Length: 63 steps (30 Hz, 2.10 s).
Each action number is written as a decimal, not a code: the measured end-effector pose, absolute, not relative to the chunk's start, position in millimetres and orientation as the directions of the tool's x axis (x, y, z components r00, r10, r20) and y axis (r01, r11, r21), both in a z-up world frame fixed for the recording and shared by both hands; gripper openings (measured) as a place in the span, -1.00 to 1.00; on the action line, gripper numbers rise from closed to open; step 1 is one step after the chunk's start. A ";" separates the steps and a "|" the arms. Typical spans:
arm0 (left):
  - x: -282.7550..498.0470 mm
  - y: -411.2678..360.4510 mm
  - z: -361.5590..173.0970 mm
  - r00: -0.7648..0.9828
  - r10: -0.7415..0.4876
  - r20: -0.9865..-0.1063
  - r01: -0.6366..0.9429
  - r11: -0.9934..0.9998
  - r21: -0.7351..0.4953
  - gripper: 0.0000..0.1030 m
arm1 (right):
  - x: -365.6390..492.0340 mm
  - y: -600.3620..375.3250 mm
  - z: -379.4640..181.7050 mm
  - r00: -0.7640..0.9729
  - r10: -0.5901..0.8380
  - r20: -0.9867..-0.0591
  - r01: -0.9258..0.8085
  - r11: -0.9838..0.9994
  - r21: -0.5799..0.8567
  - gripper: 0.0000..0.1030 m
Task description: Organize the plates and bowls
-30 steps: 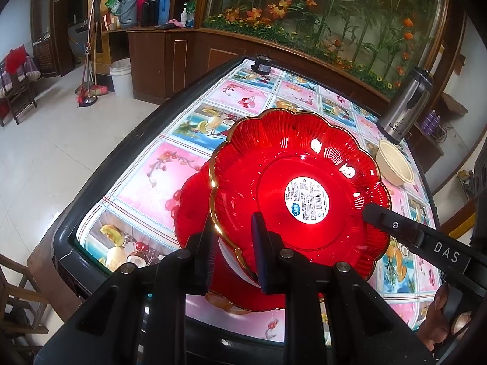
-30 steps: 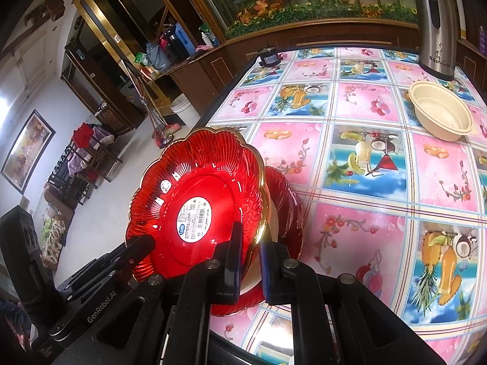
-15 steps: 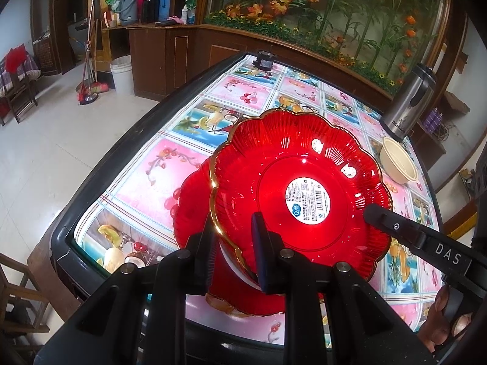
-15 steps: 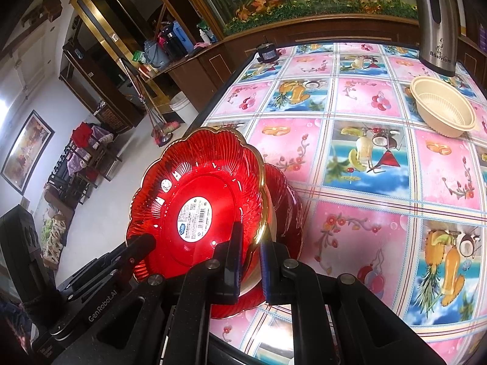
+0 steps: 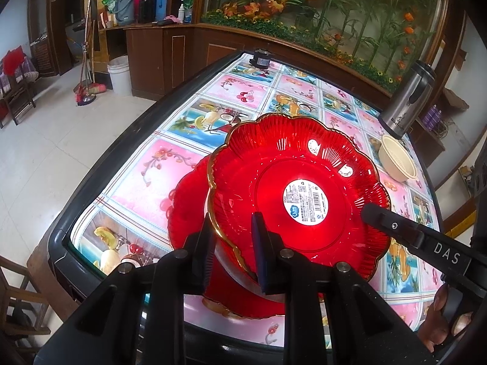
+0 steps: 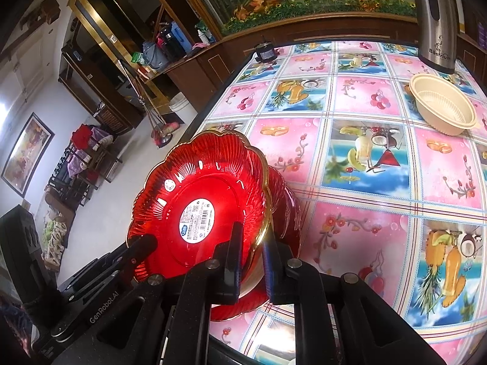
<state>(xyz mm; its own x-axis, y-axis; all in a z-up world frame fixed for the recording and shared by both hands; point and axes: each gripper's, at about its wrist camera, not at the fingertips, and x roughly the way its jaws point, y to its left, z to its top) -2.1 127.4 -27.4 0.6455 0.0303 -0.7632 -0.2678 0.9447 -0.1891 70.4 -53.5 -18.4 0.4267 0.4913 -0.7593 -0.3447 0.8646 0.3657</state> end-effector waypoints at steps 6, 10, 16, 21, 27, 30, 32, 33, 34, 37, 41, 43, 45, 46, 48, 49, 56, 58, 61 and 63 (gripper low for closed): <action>-1.4 126.5 -27.8 0.645 0.031 -0.763 -0.267 0.945 -0.187 -0.63 | 70.6 -53.7 -18.5 0.427 0.491 -0.759 -0.345 0.864 0.366 -0.72; 0.8 125.5 -27.2 0.643 0.026 -0.766 -0.266 0.945 -0.191 -0.61 | 70.5 -55.0 -19.1 0.425 0.490 -0.761 -0.342 0.866 0.366 -0.70; 1.2 127.1 -27.5 0.628 0.009 -0.778 -0.268 0.941 -0.205 -0.01 | 70.8 -55.6 -18.8 0.420 0.496 -0.760 -0.342 0.862 0.374 -0.66; -2.7 128.5 -23.2 0.640 0.017 -0.768 -0.277 0.938 -0.209 0.09 | 69.6 -53.5 -18.4 0.415 0.507 -0.756 -0.349 0.856 0.382 -0.47; -6.1 132.3 -21.3 0.641 0.028 -0.767 -0.289 0.935 -0.207 0.14 | 68.0 -52.9 -15.7 0.416 0.509 -0.754 -0.346 0.855 0.386 -0.44; -9.0 135.1 -19.6 0.646 0.038 -0.762 -0.299 0.931 -0.207 0.19 | 65.3 -54.3 -12.1 0.424 0.514 -0.746 -0.346 0.853 0.391 -0.36; -10.5 136.3 -17.4 0.652 0.043 -0.757 -0.303 0.930 -0.208 0.19 | 64.1 -55.4 -9.8 0.431 0.517 -0.740 -0.347 0.851 0.393 -0.33; -11.5 136.7 -16.2 0.655 0.046 -0.754 -0.305 0.930 -0.208 0.19 | 63.6 -56.4 -8.6 0.432 0.520 -0.737 -0.346 0.850 0.397 -0.31; -12.2 136.8 -15.3 0.657 0.047 -0.752 -0.305 0.930 -0.208 0.19 | 63.2 -57.1 -7.8 0.432 0.523 -0.735 -0.346 0.848 0.401 -0.28; -13.6 136.3 -11.0 0.667 0.057 -0.743 -0.306 0.930 -0.203 0.19 | 61.7 -59.9 -4.6 0.438 0.531 -0.725 -0.344 0.845 0.410 -0.18; -16.1 134.2 -4.0 0.684 0.070 -0.726 -0.306 0.931 -0.199 0.32 | 59.3 -66.0 -0.6 0.440 0.558 -0.704 -0.341 0.829 0.444 -0.01; -17.2 132.1 0.2 0.696 0.081 -0.713 -0.308 0.931 -0.196 0.45 | 58.4 -70.5 1.4 0.440 0.580 -0.685 -0.338 0.814 0.472 0.30; -16.9 130.1 2.3 0.701 0.087 -0.708 -0.308 0.932 -0.191 0.46 | 57.7 -75.1 2.5 0.438 0.596 -0.673 -0.331 0.803 0.495 0.49; -16.2 129.5 2.8 0.700 0.090 -0.708 -0.308 0.933 -0.187 0.46 | 57.5 -76.2 2.7 0.437 0.599 -0.671 -0.330 0.801 0.500 0.51; -14.6 128.2 3.5 0.698 0.094 -0.710 -0.310 0.933 -0.181 0.46 | 56.9 -78.5 3.2 0.441 0.597 -0.670 -0.330 0.802 0.498 0.51; -14.6 128.1 3.9 0.698 0.095 -0.710 -0.310 0.933 -0.180 0.46 | 57.0 -79.6 3.4 0.443 0.597 -0.669 -0.327 0.803 0.499 0.51; -14.5 119.1 15.1 0.718 0.100 -0.689 -0.294 0.941 -0.170 0.47 | 57.7 -83.6 5.5 0.431 0.623 -0.652 -0.343 0.782 0.521 0.51; -13.9 115.7 16.9 0.722 0.094 -0.685 -0.283 0.944 -0.169 0.46 | 56.9 -84.0 5.6 0.426 0.629 -0.650 -0.350 0.777 0.523 0.51; -12.8 109.6 18.2 0.724 0.087 -0.685 -0.267 0.950 -0.161 0.46 | 54.5 -86.5 7.4 0.428 0.632 -0.646 -0.357 0.775 0.522 0.51; -12.4 105.1 19.9 0.726 0.085 -0.682 -0.258 0.954 -0.155 0.46 | 53.9 -89.3 8.9 0.431 0.633 -0.643 -0.356 0.774 0.523 0.51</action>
<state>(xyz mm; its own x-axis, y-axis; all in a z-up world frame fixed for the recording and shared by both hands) -12.4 105.1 19.9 0.7263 0.0854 -0.6820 -0.2579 0.9536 -0.1553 53.9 -89.3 8.9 0.4315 0.6326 -0.6432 -0.3563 0.7745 0.5227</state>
